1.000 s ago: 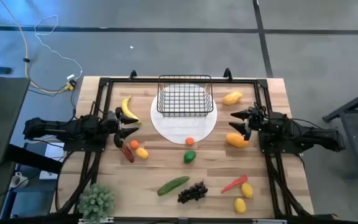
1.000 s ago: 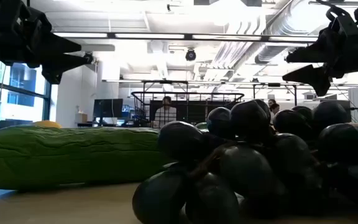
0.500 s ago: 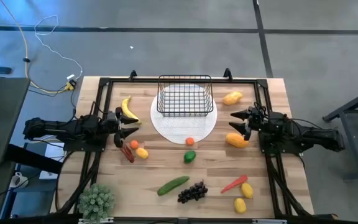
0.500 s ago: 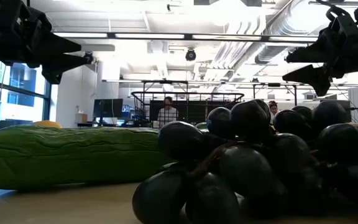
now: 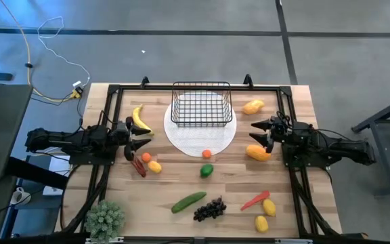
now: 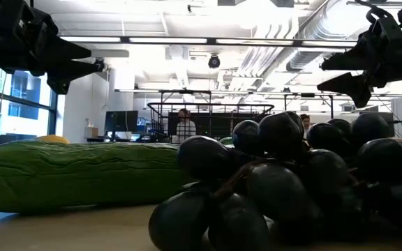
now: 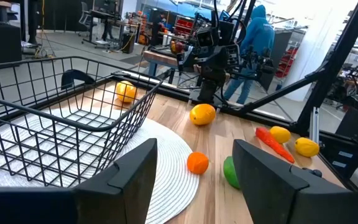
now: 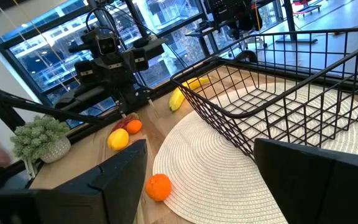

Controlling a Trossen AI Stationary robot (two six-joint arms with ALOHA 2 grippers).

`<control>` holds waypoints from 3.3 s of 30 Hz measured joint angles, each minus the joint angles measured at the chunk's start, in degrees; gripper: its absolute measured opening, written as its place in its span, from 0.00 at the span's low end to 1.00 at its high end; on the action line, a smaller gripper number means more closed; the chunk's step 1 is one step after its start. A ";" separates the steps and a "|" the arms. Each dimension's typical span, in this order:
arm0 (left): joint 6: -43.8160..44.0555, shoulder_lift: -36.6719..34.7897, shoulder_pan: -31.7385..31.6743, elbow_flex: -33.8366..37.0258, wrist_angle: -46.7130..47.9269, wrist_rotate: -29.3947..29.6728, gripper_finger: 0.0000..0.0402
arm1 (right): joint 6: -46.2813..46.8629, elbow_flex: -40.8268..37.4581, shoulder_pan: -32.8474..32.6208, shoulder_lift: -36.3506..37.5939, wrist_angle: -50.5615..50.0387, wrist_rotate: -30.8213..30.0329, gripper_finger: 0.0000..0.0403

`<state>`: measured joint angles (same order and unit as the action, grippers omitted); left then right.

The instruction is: Build produce basket

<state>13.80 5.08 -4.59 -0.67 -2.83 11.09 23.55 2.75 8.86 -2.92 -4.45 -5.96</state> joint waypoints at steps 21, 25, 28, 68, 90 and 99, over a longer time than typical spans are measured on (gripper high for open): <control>0.04 0.00 -0.01 0.00 -0.01 -0.02 0.49 | 0.00 0.02 -0.02 0.00 -0.01 -0.01 0.68; 0.03 0.00 -0.02 0.00 0.00 -0.02 0.49 | -0.02 0.02 0.00 -0.02 0.00 0.00 0.68; 0.00 0.00 0.00 0.00 -0.02 -0.02 0.49 | -0.01 0.02 -0.02 0.00 -0.01 -0.01 0.68; 0.36 0.22 0.14 -5.23 3.75 -4.40 0.49 | 0.00 0.01 -0.01 -0.01 0.00 0.00 0.68; -11.49 25.14 0.64 -29.87 28.31 -21.56 0.49 | 0.00 0.02 0.00 -0.02 0.00 -0.02 0.68; -16.59 34.51 5.90 -32.33 33.29 -21.36 0.49 | 0.00 0.02 -0.01 -0.01 0.00 -0.01 0.68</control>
<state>-2.79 39.60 1.31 -32.99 30.46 -10.27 23.55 2.76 8.85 -2.94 -4.45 -5.97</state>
